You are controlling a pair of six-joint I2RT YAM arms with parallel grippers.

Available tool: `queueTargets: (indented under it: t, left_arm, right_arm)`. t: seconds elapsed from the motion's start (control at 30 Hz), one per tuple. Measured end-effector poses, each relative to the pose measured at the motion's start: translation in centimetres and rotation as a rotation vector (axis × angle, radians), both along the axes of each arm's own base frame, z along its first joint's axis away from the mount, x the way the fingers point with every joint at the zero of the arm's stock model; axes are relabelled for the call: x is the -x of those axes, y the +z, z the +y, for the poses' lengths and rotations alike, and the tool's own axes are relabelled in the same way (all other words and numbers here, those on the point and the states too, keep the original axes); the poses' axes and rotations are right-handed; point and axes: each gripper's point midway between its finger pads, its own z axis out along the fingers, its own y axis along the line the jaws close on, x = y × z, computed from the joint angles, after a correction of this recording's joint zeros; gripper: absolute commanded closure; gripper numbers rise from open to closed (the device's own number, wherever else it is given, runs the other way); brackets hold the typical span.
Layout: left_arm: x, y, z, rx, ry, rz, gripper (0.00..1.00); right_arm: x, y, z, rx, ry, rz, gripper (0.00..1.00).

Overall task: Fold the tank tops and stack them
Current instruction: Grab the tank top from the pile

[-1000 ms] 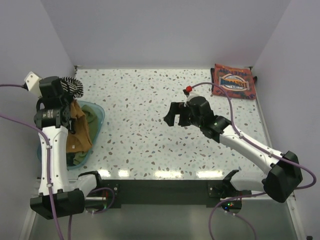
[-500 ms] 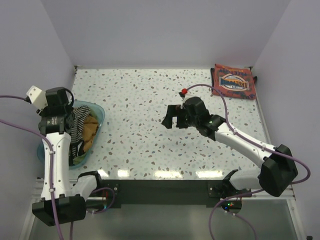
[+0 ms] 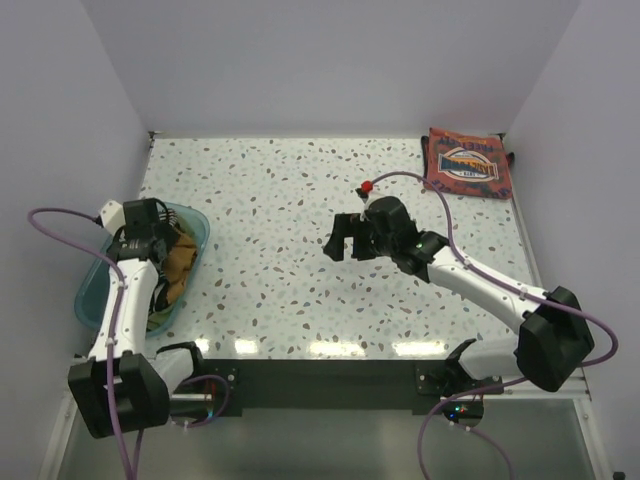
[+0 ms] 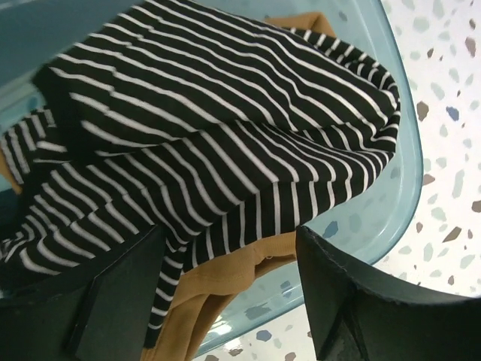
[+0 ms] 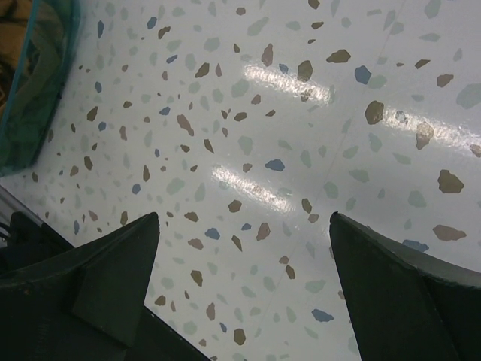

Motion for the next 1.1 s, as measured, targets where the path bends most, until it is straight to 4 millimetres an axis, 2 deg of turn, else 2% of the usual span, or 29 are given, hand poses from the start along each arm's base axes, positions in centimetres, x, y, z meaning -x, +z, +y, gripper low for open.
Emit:
queueTargets:
  t: [0.1, 0.23, 0.37, 0.47, 0.5, 0.57, 0.67, 0.8, 1.07, 1.1]
  left_arm:
    - [-1.3, -1.6, -0.4, 0.031, -0.037, 0.024, 0.25]
    - [-2.7, -2.2, -0.2, 0.026, -0.052, 0.031, 0.3]
    - [-3.8, -2.7, 0.6, 0.006, -0.042, 0.071, 0.39]
    - [-4.5, -3.0, 1.2, -0.015, -0.027, 0.103, 0.54]
    - [-4.5, -3.0, 1.4, -0.021, -0.023, 0.112, 0.63]
    - [-4.6, -2.9, 1.6, -0.028, -0.017, 0.118, 0.7]
    - [-4.9, -1.9, 1.9, -0.039, -0.009, 0.108, 0.84]
    - [-5.3, 0.4, 2.3, -0.065, 0.004, 0.081, 1.0]
    - [-4.6, 5.3, 2.6, -0.113, 0.001, 0.011, 1.0]
    - [-4.5, 5.8, 2.6, -0.118, -0.002, 0.005, 0.98]
  right_arm:
    - [0.3, -0.8, -0.2, 0.006, 0.0, 0.01, 0.01]
    - [0.7, -1.9, -0.5, 0.02, 0.002, 0.028, 0.01]
    - [0.7, -1.7, -0.3, 0.009, 0.009, 0.022, 0.01]
    - [0.7, -1.7, -0.1, 0.001, 0.019, 0.024, 0.01]
    - [0.7, -1.7, 0.0, 0.001, 0.021, 0.025, 0.01]
    - [0.7, -1.9, 0.0, 0.003, 0.022, 0.029, 0.01]
    - [0.7, -2.0, 0.0, 0.005, 0.022, 0.03, 0.01]
    - [0.7, -2.1, 0.0, 0.008, 0.023, 0.031, 0.01]
    - [0.6, -3.2, 0.1, 0.026, 0.024, 0.054, 0.01]
    - [0.6, -3.3, 0.1, 0.027, 0.024, 0.056, 0.01]
